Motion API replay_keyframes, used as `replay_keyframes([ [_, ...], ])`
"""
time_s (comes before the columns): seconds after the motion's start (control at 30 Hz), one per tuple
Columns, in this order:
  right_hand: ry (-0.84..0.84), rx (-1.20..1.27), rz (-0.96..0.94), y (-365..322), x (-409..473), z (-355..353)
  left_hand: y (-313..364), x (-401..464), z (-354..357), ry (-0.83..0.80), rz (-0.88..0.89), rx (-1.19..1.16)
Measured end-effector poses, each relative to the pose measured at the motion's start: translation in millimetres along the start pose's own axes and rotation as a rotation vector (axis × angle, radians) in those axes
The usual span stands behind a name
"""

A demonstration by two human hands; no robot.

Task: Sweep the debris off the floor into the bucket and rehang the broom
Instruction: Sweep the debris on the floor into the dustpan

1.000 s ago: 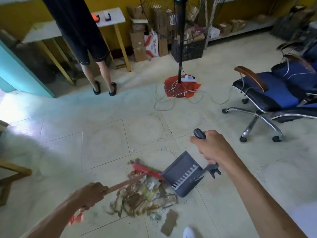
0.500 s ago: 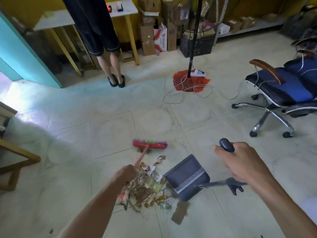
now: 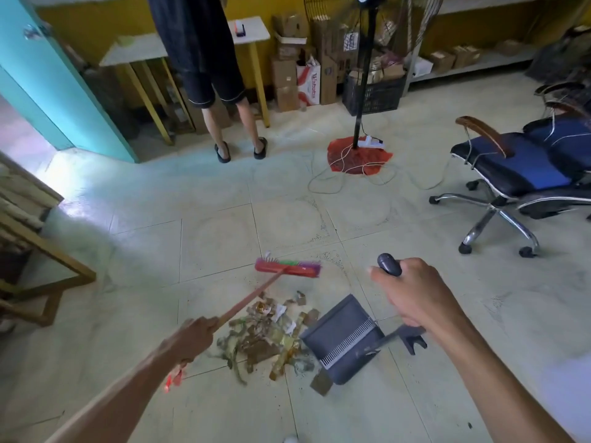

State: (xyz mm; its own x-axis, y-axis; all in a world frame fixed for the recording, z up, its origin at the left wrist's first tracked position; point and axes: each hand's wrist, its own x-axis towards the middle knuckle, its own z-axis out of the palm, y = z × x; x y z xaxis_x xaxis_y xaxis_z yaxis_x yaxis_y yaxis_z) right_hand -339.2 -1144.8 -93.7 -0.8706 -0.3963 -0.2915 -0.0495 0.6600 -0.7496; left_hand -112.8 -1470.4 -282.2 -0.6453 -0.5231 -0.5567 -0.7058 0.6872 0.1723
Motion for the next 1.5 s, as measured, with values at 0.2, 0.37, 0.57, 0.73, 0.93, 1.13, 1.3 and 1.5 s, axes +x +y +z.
replay_keyframes([
  [0.2,0.0,-0.077,-0.024,34.9,-49.6,-36.8,70.0,-61.5,62.5,0.005,0.144,0.116],
  [0.37,-0.055,-0.095,0.02,60.5,-77.1,-77.4,91.5,-106.1,104.5,-0.099,0.071,0.26],
  [0.57,-0.133,-0.1,0.022,75.1,-105.0,-86.1,78.7,-134.6,69.4,-0.026,0.053,0.468],
  [0.73,-0.144,-0.111,-0.005,87.2,-119.8,-74.0,86.6,-144.6,45.5,-0.017,0.133,0.583],
  [0.93,-0.096,-0.17,-0.034,93.9,-123.3,-35.5,121.7,-162.9,67.2,-0.062,0.167,0.632],
  [1.13,-0.064,-0.173,0.001,88.9,-124.1,5.0,132.6,-171.0,51.9,-0.108,0.109,0.704],
  [1.3,-0.051,-0.143,0.049,69.4,-129.2,33.2,123.2,-182.5,40.4,-0.033,0.147,0.736],
  [1.5,-0.052,-0.104,0.056,35.9,-133.6,48.1,90.8,-195.5,36.9,-0.015,0.109,0.681],
])
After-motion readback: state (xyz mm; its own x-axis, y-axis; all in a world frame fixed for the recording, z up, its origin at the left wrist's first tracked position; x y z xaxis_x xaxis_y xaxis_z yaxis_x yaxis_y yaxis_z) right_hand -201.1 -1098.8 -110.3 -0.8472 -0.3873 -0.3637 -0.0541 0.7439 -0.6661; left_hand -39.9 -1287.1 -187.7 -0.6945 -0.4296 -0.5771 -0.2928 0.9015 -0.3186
